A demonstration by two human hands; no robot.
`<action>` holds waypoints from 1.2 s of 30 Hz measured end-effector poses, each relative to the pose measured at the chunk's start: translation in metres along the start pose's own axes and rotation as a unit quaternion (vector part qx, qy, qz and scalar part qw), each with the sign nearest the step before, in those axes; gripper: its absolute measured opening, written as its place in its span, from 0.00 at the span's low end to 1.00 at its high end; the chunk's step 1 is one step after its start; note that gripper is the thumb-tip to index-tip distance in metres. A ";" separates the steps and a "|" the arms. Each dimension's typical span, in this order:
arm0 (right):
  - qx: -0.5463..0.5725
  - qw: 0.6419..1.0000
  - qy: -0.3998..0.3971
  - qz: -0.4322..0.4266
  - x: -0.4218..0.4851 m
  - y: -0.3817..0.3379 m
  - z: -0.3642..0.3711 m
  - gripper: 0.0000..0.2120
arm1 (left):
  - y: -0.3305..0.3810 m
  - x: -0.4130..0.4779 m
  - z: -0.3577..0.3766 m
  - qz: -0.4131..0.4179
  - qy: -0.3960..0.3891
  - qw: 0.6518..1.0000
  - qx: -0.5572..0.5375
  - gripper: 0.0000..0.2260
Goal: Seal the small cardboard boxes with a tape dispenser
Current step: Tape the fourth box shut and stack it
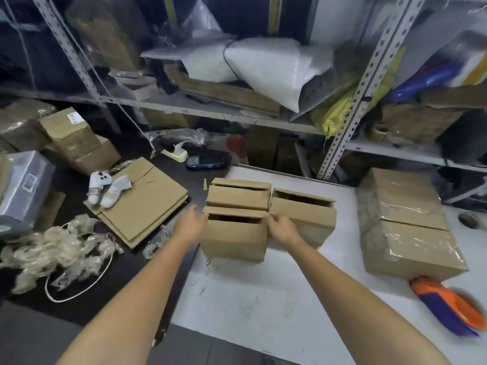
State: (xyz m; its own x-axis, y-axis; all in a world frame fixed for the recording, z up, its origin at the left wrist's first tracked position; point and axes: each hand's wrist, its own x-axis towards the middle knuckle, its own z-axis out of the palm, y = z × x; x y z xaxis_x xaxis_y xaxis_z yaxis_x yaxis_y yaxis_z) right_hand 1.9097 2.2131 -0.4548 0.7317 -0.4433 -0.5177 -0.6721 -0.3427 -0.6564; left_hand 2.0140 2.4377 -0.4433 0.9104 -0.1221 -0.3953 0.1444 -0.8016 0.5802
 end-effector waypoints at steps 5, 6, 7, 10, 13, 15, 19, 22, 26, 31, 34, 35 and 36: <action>0.125 0.990 -0.005 0.063 0.022 -0.004 0.031 0.24 | -0.015 0.032 0.023 -0.049 -0.047 0.987 -0.143 0.20; 0.133 0.989 -0.002 0.066 0.025 -0.003 0.036 0.21 | -0.015 0.033 0.026 -0.050 -0.048 0.985 -0.160 0.20; 0.139 0.988 0.004 0.066 0.026 -0.001 0.038 0.20 | -0.015 0.034 0.028 -0.045 -0.045 0.984 -0.169 0.19; 0.157 0.984 -0.002 0.080 0.017 -0.001 0.037 0.16 | -0.023 0.025 0.032 -0.033 -0.049 0.978 -0.199 0.14; 0.163 0.983 -0.013 0.084 0.003 0.006 0.030 0.15 | -0.034 0.008 0.035 -0.031 -0.046 0.974 -0.219 0.14; 0.163 0.983 -0.013 0.080 -0.010 0.014 0.023 0.15 | -0.037 -0.007 0.041 -0.031 -0.040 0.974 -0.219 0.15; 0.163 0.984 -0.004 0.067 -0.043 0.047 -0.002 0.16 | -0.028 -0.048 0.070 -0.052 -0.053 0.967 -0.246 0.13; 0.167 0.983 0.005 0.075 -0.069 0.083 -0.035 0.14 | -0.005 -0.081 0.097 -0.053 -0.079 0.963 -0.252 0.15; 0.207 0.974 0.001 0.094 -0.088 0.133 -0.077 0.13 | 0.025 -0.121 0.135 -0.058 -0.090 0.967 -0.233 0.17; 0.207 0.975 -0.006 0.084 -0.099 0.190 -0.124 0.11 | 0.056 -0.168 0.186 -0.077 -0.075 0.964 -0.242 0.18; 0.198 0.977 -0.018 0.076 -0.104 0.226 -0.155 0.14 | 0.079 -0.201 0.220 -0.084 -0.057 0.963 -0.250 0.18; 0.197 0.978 -0.020 0.071 -0.106 0.238 -0.166 0.15 | 0.086 -0.210 0.230 -0.086 -0.052 0.962 -0.253 0.18; 0.197 0.978 -0.020 0.067 -0.108 0.249 -0.176 0.15 | 0.093 -0.220 0.240 -0.087 -0.047 0.963 -0.251 0.18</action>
State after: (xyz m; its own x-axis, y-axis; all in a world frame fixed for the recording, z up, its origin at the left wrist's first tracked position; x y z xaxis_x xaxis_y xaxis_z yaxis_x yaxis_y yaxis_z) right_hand 1.6435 2.0300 -0.4658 0.6488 -0.4264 -0.6302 -0.6728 0.0654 -0.7369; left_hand 1.7341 2.2494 -0.4734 0.8198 -0.0838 -0.5665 0.4821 -0.4330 0.7616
